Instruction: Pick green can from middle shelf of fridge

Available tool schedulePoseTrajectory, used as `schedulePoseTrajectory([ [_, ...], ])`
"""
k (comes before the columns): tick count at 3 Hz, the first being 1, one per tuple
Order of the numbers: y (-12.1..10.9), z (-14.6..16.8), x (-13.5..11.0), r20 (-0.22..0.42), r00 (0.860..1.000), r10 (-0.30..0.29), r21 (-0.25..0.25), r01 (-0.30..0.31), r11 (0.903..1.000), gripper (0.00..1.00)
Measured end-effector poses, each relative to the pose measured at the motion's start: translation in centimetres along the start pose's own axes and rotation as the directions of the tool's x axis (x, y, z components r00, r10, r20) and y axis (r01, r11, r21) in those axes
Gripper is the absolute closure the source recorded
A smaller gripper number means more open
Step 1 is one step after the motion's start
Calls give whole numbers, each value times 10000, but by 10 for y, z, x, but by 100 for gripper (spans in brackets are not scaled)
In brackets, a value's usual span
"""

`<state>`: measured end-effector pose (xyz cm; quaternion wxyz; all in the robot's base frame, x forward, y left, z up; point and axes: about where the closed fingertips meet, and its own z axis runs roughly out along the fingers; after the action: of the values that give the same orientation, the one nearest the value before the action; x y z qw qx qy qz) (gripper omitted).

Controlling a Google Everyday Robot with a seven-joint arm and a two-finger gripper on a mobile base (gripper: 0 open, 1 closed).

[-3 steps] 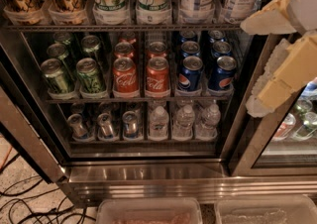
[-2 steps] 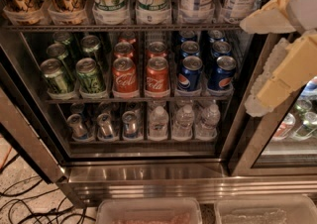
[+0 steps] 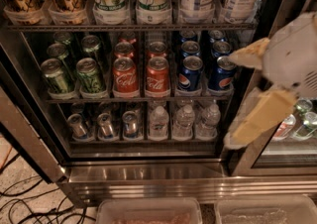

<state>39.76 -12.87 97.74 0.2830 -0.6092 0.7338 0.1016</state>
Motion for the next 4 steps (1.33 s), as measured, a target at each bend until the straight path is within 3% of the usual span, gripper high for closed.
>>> schedulePoseTrajectory([
  [1,9,53,23,870,9962,24,60,-29,10000,0],
  [2,-5,97,31,2695,9628,193,328,-292,9990,0],
  [3,-20,124,27,4665,8837,370,626,-747,9952,0],
  [4,-23,126,-1,5932,8049,-112,1330,-843,9875,0],
])
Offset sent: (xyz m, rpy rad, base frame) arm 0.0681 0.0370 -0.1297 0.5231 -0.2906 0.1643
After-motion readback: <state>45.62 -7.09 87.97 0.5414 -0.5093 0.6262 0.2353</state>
